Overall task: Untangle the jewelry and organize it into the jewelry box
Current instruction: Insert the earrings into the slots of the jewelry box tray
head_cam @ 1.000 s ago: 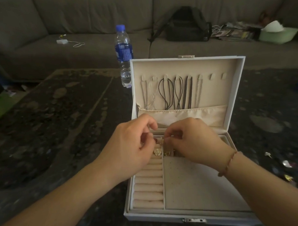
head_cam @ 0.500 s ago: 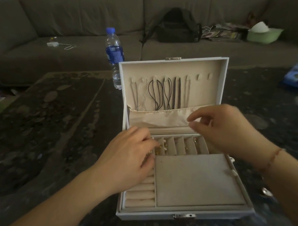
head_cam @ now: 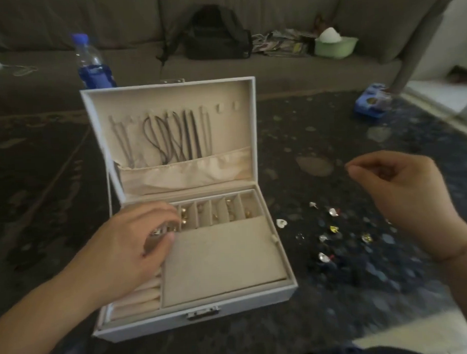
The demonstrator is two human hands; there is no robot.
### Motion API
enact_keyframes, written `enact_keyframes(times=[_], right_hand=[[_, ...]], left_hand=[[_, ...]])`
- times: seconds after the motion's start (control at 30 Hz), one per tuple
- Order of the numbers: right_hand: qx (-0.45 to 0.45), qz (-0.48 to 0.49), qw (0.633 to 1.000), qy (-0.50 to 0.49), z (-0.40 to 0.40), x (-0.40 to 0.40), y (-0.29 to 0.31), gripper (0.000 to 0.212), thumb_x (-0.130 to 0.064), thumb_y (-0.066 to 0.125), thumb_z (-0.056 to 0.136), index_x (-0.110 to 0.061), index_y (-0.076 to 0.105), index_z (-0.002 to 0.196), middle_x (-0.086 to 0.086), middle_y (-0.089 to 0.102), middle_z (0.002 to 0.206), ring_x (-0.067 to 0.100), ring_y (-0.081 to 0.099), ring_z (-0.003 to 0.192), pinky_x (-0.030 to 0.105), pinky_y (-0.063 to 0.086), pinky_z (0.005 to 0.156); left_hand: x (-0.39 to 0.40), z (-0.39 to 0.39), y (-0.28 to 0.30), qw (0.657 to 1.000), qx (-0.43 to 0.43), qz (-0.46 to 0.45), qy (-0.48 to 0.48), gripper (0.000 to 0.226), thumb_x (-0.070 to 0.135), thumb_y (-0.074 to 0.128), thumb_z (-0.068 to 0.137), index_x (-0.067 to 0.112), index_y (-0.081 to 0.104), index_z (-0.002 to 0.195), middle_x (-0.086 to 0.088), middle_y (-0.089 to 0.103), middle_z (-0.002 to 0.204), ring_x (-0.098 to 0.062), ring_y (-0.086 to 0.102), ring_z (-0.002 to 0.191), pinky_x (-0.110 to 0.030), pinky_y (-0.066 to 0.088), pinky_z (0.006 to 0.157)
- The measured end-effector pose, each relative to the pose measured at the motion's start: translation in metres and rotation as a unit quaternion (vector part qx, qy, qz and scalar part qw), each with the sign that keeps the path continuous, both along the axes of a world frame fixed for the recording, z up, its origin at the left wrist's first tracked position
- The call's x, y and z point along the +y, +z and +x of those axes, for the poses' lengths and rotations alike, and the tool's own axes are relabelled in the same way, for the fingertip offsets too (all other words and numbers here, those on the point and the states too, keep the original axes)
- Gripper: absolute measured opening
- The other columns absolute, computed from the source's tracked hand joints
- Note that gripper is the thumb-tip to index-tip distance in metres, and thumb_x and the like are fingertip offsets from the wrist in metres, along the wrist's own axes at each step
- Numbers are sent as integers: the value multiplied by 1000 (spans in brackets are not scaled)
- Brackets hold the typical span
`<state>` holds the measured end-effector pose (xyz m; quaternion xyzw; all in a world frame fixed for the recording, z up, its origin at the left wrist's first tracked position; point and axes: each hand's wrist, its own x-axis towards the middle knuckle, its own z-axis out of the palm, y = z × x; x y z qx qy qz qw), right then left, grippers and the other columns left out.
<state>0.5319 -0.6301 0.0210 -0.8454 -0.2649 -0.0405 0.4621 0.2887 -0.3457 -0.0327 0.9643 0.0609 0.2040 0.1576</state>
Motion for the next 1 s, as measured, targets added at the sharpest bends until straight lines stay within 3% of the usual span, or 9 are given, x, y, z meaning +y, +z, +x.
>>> enact_keyframes(times=[0.13,0.27,0.37,0.47,0.57,0.73,0.87,1.0], right_hand=[[20,-173,981,83,9,-22,-13,15,-24,75,83,-36,70,75,-19,66,64,-1,58,53,11,45,56],[50,-387,890,236,-4,-24,-20,11,-44,73,82,-45,64,89,-25,67,76,-6,63,71,23,53,75],[16,-424,873,240,-18,-18,-29,25,-57,65,83,-45,59,105,-23,65,82,-5,61,80,24,53,79],[-66,-467,855,216,-28,-13,-40,31,-59,58,85,-44,53,112,-21,55,89,6,61,92,25,48,73],[-82,-470,854,207,-30,-10,-45,18,-53,55,90,-39,52,101,-17,53,93,12,60,92,26,47,70],[-46,-459,858,227,-27,-12,-41,9,-42,52,90,-38,48,83,-17,56,86,5,57,82,22,46,67],[-36,-439,868,229,-26,-12,-37,14,-36,48,92,-45,58,96,-24,55,91,-1,56,86,21,51,79],[-50,-381,898,215,-26,-8,-35,15,-38,54,93,-51,55,86,-28,53,90,-4,55,85,18,50,80]], left_hand=[[-9,1,1,1000,23,-7,6,40,44,47,90,21,70,113,13,64,109,0,57,104,-11,40,96],[-14,3,6,998,-15,-58,29,13,32,61,94,27,67,105,20,60,102,4,57,100,-4,44,85],[-14,3,4,997,2,-28,76,23,18,67,88,26,66,109,15,61,106,2,56,102,-21,46,96],[-17,2,3,996,35,-12,85,26,13,68,88,24,68,111,14,62,106,-7,57,105,-36,46,97],[-18,1,7,995,37,-25,90,23,16,64,90,30,66,108,20,61,103,4,56,101,-27,46,91],[-19,1,7,994,13,-54,98,26,13,67,88,29,66,109,22,61,101,9,56,103,-7,43,85],[-13,2,2,991,16,-34,125,29,11,68,87,24,66,113,14,59,107,1,55,102,-11,40,91],[-9,9,3,994,18,-9,105,20,13,68,86,19,73,105,13,58,103,-1,54,100,-15,43,93]])
